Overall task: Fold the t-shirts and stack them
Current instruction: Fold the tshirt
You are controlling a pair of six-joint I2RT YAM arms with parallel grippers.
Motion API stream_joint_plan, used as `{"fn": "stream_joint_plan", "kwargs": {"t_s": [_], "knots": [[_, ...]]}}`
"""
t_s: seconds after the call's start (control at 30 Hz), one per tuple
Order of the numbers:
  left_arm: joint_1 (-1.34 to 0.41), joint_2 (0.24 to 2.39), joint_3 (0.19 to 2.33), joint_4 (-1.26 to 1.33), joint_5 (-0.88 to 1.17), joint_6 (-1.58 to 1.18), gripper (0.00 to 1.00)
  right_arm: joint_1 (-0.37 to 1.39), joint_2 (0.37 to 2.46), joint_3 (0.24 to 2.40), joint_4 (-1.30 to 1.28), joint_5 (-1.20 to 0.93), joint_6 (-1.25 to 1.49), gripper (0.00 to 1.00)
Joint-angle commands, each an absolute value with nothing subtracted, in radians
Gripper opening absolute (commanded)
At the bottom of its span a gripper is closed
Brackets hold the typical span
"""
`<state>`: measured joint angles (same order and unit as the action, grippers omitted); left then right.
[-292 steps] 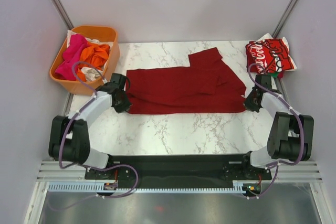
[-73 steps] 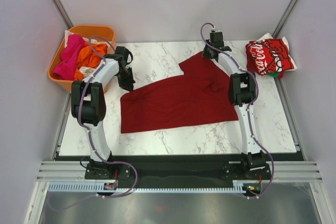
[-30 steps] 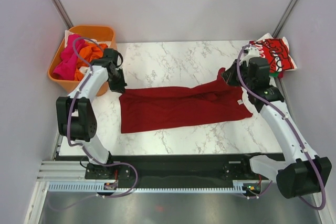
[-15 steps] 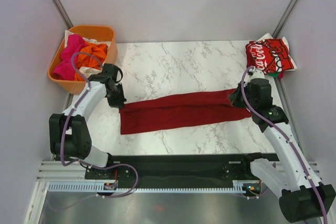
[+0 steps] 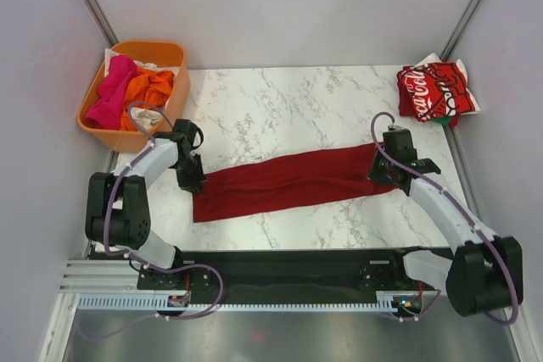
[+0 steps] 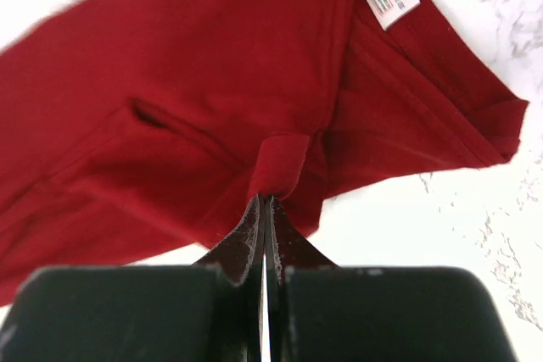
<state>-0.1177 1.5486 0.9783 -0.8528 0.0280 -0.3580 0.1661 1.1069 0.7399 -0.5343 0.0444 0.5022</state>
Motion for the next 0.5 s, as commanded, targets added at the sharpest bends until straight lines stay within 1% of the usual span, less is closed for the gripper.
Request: {"fn": "stream_joint_plan", "kwargs": {"t_s": [0.0, 0.07, 0.1, 0.13, 0.17, 0.2, 0.23, 0.27, 0.37, 0.43, 0.47], "knots": [[-0.121, 1.574, 0.965, -0.830, 0.011, -0.339, 0.09, 0.166, 1.234, 0.771, -0.457, 0.101, 0.534, 0.00], [-0.120, 1.588, 0.968, -0.830, 0.009, -0.337, 0.18, 0.161, 1.291, 0.796, -0.448, 0.161, 0.545, 0.00], [-0.120, 1.589, 0.966, -0.830, 0.008, -0.339, 0.29, 0.152, 1.343, 0.802, -0.439, 0.172, 0.557, 0.05], [-0.121, 1.589, 0.965, -0.828, 0.009, -0.341, 0.41, 0.125, 1.367, 0.808, -0.424, 0.169, 0.558, 0.10], [-0.121, 1.588, 0.963, -0.825, 0.005, -0.342, 0.62, 0.109, 1.393, 0.810, -0.405, 0.141, 0.558, 0.41], [-0.121, 1.588, 0.960, -0.825, 0.003, -0.350, 0.70, 0.098, 1.440, 0.824, -0.388, 0.140, 0.557, 0.61], [-0.121, 1.585, 0.960, -0.825, 0.003, -0.353, 0.80, 0.080, 1.462, 0.833, -0.384, 0.141, 0.555, 0.74], [-0.120, 1.575, 0.965, -0.827, -0.026, -0.354, 0.82, 0.074, 1.497, 0.842, -0.382, 0.146, 0.551, 0.87], [-0.120, 1.531, 0.983, -0.834, -0.067, -0.354, 0.84, 0.051, 1.500, 0.868, -0.390, 0.152, 0.540, 0.93], [-0.121, 1.499, 0.991, -0.839, -0.090, -0.353, 0.84, 0.048, 1.461, 0.861, -0.397, 0.164, 0.543, 0.93], [-0.120, 1.487, 0.997, -0.842, -0.116, -0.356, 0.84, 0.048, 1.404, 0.851, -0.408, 0.166, 0.548, 0.94]]}}
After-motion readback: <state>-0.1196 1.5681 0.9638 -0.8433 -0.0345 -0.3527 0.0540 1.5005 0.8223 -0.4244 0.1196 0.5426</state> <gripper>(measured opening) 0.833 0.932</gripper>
